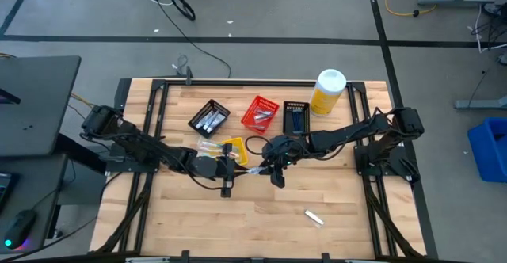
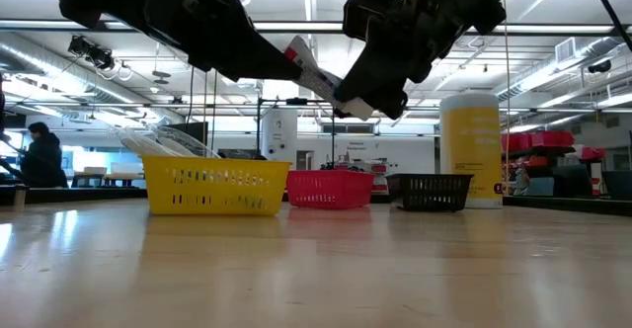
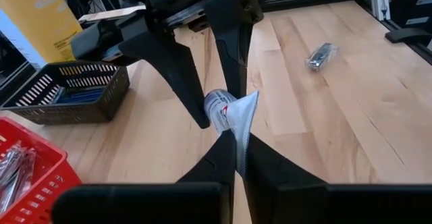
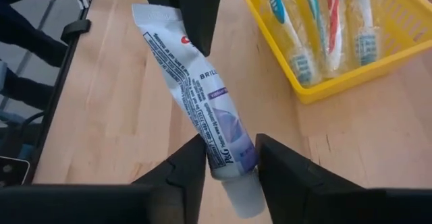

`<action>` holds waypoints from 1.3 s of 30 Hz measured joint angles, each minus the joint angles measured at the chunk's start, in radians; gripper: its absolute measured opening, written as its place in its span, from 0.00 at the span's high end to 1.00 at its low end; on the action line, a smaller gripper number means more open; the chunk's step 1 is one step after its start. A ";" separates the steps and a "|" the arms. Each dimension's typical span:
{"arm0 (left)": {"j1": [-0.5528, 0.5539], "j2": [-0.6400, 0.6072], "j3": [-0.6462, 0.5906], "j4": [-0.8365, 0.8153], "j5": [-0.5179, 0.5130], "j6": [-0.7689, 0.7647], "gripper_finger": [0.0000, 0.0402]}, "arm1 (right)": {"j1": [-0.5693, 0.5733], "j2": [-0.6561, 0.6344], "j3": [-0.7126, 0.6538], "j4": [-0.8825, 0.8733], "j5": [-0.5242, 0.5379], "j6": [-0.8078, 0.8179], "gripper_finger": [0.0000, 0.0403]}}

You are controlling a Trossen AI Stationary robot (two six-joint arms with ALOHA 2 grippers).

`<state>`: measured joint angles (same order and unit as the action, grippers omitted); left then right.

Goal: Pick & Place Travel size toiletries
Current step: Put the white toothpaste into the left black bin

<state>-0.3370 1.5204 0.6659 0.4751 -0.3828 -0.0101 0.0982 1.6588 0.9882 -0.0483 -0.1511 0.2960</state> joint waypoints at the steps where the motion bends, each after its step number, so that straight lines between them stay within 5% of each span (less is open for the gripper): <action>1: 0.000 0.000 0.000 0.000 0.000 0.000 0.95 | 0.000 0.000 0.000 0.000 0.001 -0.004 0.65; 11: 0.000 -0.004 0.000 -0.038 -0.109 -0.039 0.96 | -0.016 -0.005 0.000 -0.156 0.144 -0.033 0.44; 19: 0.065 -0.171 0.000 -0.363 -0.395 -0.250 0.98 | -0.016 -0.005 0.000 -0.292 0.151 0.029 0.32; 30: 0.339 -0.350 0.000 -0.949 -0.359 -0.664 0.98 | -0.013 -0.006 0.000 -0.288 0.150 0.029 0.37; 39: 0.407 -0.265 0.001 -0.898 -0.326 -0.678 0.98 | -0.012 -0.006 0.000 -0.287 0.150 0.029 0.43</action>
<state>0.0704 1.2557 0.6666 -0.4224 -0.7089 -0.6881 0.0858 1.6527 0.9882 -0.3355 -0.0013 0.3248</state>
